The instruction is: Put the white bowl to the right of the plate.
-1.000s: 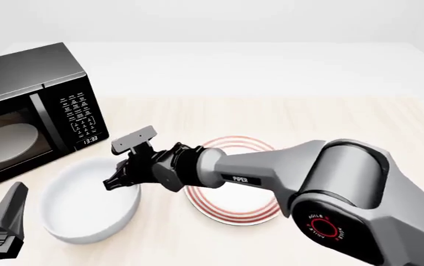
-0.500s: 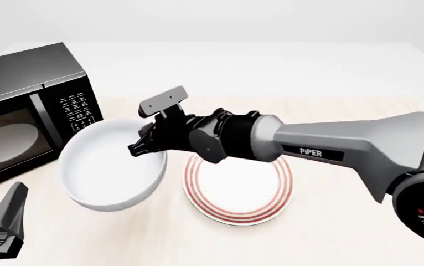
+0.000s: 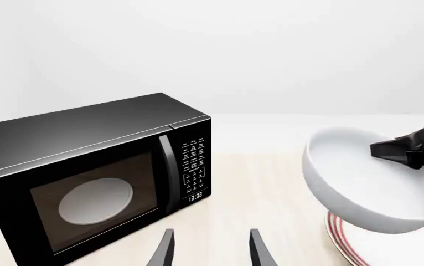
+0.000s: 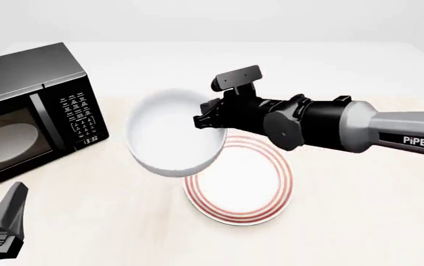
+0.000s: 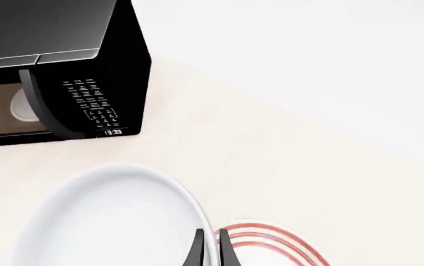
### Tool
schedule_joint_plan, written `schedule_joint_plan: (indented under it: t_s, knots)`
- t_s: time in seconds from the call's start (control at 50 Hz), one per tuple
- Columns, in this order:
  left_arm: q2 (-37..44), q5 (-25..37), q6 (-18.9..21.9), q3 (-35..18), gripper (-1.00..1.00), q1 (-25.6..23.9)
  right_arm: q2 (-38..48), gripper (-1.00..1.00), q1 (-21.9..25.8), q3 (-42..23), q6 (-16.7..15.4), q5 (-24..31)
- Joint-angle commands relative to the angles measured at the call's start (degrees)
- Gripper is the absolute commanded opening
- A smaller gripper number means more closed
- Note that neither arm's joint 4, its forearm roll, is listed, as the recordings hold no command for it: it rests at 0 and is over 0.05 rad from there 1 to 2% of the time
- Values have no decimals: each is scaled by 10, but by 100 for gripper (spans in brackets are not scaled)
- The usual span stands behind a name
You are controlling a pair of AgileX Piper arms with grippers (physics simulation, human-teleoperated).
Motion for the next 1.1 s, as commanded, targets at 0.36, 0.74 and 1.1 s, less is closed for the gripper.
schedule_joint_plan:
  t_s: [0.36,0.74,1.1]
  knots:
    - [0,0,0,0,100,0,-151,-100,-209,193,9,-61]
    - [0,0,0,0,100,0,-232,-100,-351,293,5,-82]
    - [0,0,0,0,100,0,-273,-100,-446,390,30,-135]
